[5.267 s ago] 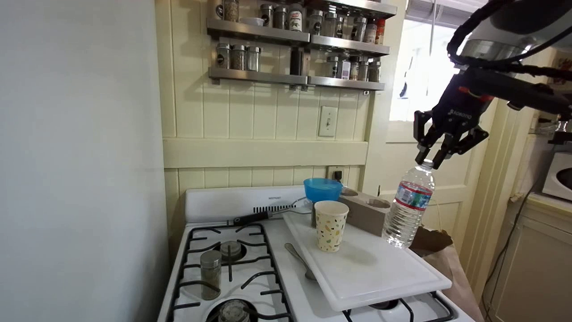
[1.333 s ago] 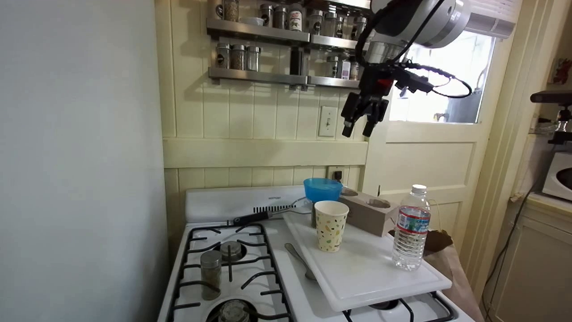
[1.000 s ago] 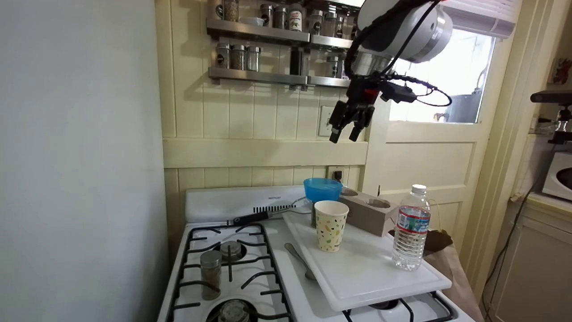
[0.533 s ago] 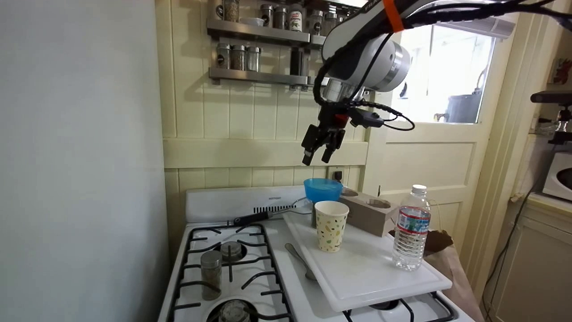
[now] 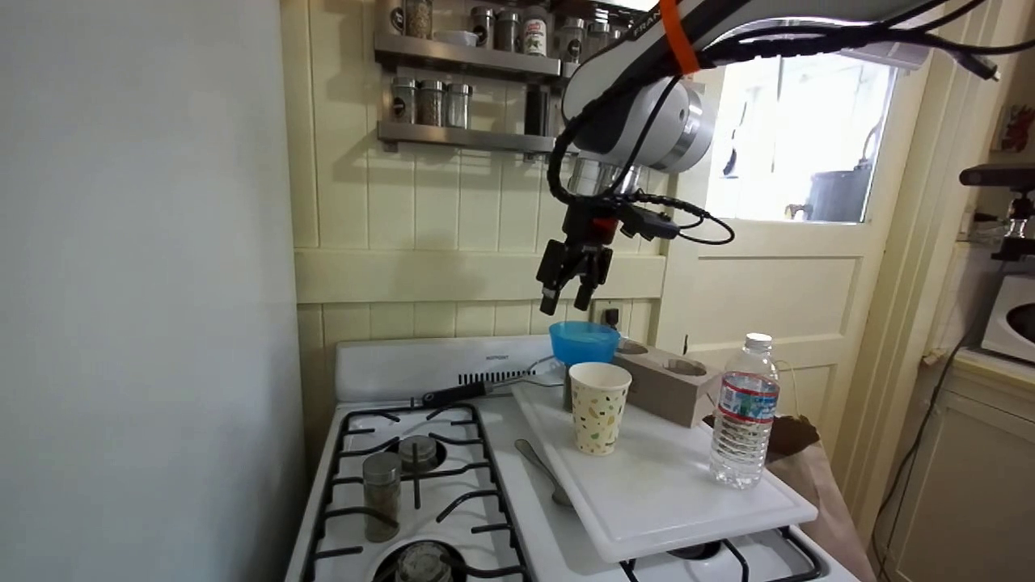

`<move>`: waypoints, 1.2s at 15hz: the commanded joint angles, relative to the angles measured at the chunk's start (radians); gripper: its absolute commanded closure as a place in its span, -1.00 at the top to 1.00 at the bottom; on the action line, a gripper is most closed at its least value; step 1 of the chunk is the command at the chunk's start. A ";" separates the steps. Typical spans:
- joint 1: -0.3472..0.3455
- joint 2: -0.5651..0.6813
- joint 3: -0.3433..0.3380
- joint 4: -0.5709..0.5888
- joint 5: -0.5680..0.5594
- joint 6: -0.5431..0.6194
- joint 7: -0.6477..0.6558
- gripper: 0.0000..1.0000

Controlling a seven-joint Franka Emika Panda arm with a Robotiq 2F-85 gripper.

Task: Take the bottle out of the cup

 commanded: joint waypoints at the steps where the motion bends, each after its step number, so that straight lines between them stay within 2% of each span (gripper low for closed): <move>1: -0.025 -0.004 0.007 -0.011 -0.005 -0.031 0.019 1.00; 8: -0.053 0.051 0.009 -0.053 0.020 0.066 0.009 1.00; 13: -0.059 0.108 0.021 -0.030 0.007 0.163 0.010 1.00; 18: -0.056 0.129 0.055 -0.004 0.062 0.162 0.001 1.00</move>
